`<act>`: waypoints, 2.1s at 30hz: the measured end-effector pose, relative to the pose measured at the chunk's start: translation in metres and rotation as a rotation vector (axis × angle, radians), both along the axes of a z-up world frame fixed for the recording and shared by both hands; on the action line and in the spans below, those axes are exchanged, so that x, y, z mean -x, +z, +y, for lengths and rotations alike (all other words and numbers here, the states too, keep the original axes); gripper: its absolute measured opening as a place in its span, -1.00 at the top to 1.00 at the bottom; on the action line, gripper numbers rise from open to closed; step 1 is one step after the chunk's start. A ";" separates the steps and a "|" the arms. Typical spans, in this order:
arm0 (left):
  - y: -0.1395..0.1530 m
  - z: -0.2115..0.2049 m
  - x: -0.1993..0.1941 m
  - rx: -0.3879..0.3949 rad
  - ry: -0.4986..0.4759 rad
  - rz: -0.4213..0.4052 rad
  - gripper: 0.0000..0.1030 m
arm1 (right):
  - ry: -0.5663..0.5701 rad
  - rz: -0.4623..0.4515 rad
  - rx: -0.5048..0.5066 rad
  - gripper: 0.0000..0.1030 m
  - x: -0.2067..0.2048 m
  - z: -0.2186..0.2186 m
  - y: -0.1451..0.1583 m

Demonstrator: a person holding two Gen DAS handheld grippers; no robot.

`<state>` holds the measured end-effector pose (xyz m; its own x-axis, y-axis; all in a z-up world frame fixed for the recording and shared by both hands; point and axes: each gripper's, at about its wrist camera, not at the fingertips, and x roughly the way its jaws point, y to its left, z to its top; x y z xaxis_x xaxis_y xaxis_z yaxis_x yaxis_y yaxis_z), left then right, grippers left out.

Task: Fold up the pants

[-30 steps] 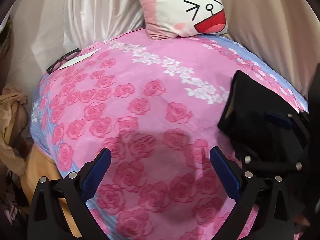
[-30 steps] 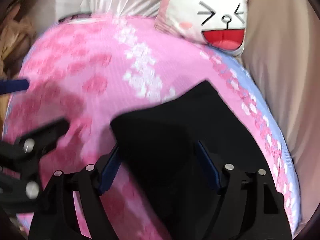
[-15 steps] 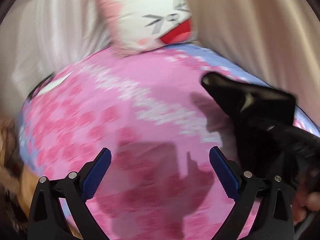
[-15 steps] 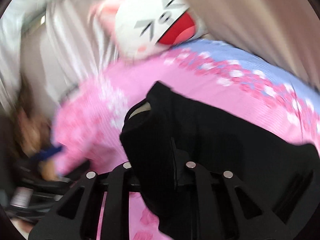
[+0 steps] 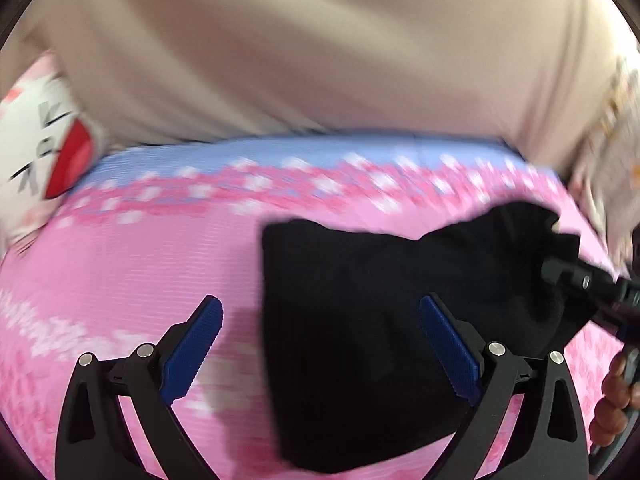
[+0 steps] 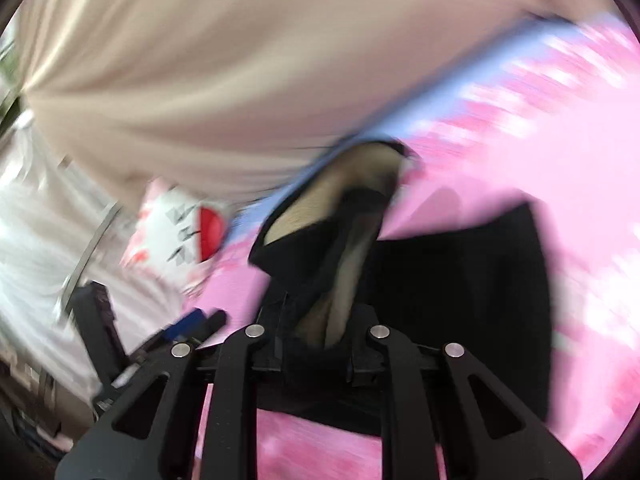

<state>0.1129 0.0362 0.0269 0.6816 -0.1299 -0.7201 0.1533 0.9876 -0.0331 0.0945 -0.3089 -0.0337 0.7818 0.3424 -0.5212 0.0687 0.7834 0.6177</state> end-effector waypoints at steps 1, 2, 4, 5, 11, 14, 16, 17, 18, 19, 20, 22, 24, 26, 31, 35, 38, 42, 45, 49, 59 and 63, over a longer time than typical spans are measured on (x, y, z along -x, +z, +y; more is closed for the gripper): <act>-0.011 -0.017 -0.003 -0.026 -0.021 0.025 -0.89 | -0.017 0.018 -0.031 0.68 0.007 -0.012 -0.014; -0.023 -0.032 -0.005 -0.056 -0.032 0.053 -0.89 | -0.032 0.033 -0.060 0.68 0.012 -0.021 -0.027; -0.039 -0.049 -0.008 -0.094 -0.038 0.087 -0.89 | -0.022 0.021 -0.133 0.69 0.019 -0.031 -0.047; -0.044 -0.052 -0.008 -0.126 -0.025 0.086 -0.90 | -0.011 0.003 -0.153 0.69 0.020 -0.031 -0.050; -0.053 -0.063 -0.004 -0.248 0.008 0.049 -0.90 | 0.041 -0.020 -0.125 0.42 0.019 -0.023 -0.037; -0.036 -0.050 -0.001 -0.194 0.034 0.033 -0.90 | -0.036 -0.060 -0.049 0.01 0.037 -0.030 -0.018; -0.030 -0.043 -0.001 -0.195 0.050 0.012 -0.90 | -0.129 -0.085 0.097 -0.21 0.051 -0.034 0.007; -0.031 -0.041 -0.004 -0.206 0.058 0.013 -0.90 | -0.136 -0.091 0.123 -0.21 0.052 -0.034 0.014; -0.034 -0.039 -0.010 -0.215 0.065 0.024 -0.90 | -0.114 -0.104 0.132 -0.21 0.051 -0.031 0.022; -0.042 -0.037 -0.016 -0.217 0.074 0.051 -0.90 | -0.096 -0.107 0.132 -0.21 0.048 -0.029 0.025; -0.048 -0.035 -0.020 -0.202 0.077 0.077 -0.90 | -0.081 -0.101 0.138 -0.21 0.043 -0.023 0.027; -0.055 -0.028 -0.023 -0.145 0.085 0.107 -0.90 | -0.061 -0.042 0.224 -0.17 0.027 -0.005 0.020; -0.053 -0.022 -0.024 -0.109 0.087 0.115 -0.90 | -0.055 0.056 0.358 0.48 0.015 0.006 -0.005; -0.041 -0.017 -0.029 -0.128 0.091 0.086 -0.90 | -0.063 0.037 0.376 0.48 0.022 0.001 -0.018; -0.018 -0.001 -0.069 -0.209 0.141 0.008 -0.90 | -0.126 0.018 0.376 0.47 0.035 -0.007 0.003; -0.029 0.011 -0.113 -0.185 0.168 0.085 -0.90 | -0.045 -0.072 0.412 0.47 0.021 0.019 0.042; -0.036 0.011 -0.130 -0.171 0.174 0.120 -0.90 | 0.081 -0.041 0.366 0.47 -0.027 0.046 0.047; -0.048 0.005 -0.142 -0.191 0.164 0.155 -0.90 | 0.148 0.067 0.406 0.48 -0.107 0.084 0.018; -0.057 0.009 -0.148 -0.194 0.172 0.168 -0.90 | 0.041 0.173 0.493 0.78 -0.135 0.070 -0.012; -0.070 0.011 -0.155 -0.183 0.163 0.187 -0.90 | -0.104 0.176 0.352 1.00 -0.112 0.002 -0.012; -0.023 0.009 -0.074 -0.077 0.101 0.050 -0.90 | -0.123 0.060 0.441 0.96 -0.017 0.009 0.013; -0.056 -0.022 -0.068 -0.249 0.070 0.056 -0.90 | -0.208 0.043 0.207 1.00 -0.003 -0.023 -0.003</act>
<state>0.1811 0.0144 -0.0290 0.6411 0.1016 -0.7607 0.0892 0.9746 0.2054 0.0972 -0.3323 -0.0370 0.8000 0.0603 -0.5970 0.2635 0.8586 0.4398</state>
